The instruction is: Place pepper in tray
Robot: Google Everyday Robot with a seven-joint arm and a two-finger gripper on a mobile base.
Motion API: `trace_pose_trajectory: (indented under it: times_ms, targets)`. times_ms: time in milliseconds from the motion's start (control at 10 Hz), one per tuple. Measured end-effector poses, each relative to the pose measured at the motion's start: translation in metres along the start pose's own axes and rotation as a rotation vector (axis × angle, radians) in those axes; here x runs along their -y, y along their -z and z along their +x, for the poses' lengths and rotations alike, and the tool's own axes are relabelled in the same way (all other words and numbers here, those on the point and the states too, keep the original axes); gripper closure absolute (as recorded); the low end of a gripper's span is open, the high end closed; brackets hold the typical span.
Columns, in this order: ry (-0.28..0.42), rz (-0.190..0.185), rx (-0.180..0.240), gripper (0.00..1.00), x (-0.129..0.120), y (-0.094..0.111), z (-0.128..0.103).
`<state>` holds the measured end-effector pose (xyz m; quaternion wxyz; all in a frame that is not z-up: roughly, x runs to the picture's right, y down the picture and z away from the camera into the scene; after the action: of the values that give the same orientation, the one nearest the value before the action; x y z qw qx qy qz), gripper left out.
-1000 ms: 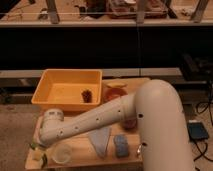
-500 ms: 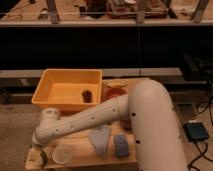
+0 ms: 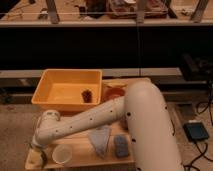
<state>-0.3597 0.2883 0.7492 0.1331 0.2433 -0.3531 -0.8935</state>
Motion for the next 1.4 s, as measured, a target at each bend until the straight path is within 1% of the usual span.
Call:
trace_pose_trajectory:
  times_ms: [500, 600, 800, 1000, 1200, 1300, 1400]
  targets:
    - [-0.004, 0.002, -0.007, 0.20, -0.001, -0.003, -0.009]
    - [-0.001, 0.004, -0.006, 0.23, -0.001, -0.004, -0.012]
    - [0.008, 0.011, -0.003, 0.40, 0.001, -0.007, -0.013]
    - [0.017, 0.020, -0.003, 0.63, 0.004, -0.010, -0.015]
    - [0.017, 0.023, -0.013, 0.80, 0.004, -0.010, -0.018]
    - [0.019, 0.023, -0.022, 0.92, 0.004, -0.010, -0.019]
    - [0.018, 0.024, -0.036, 0.98, 0.005, -0.009, -0.020]
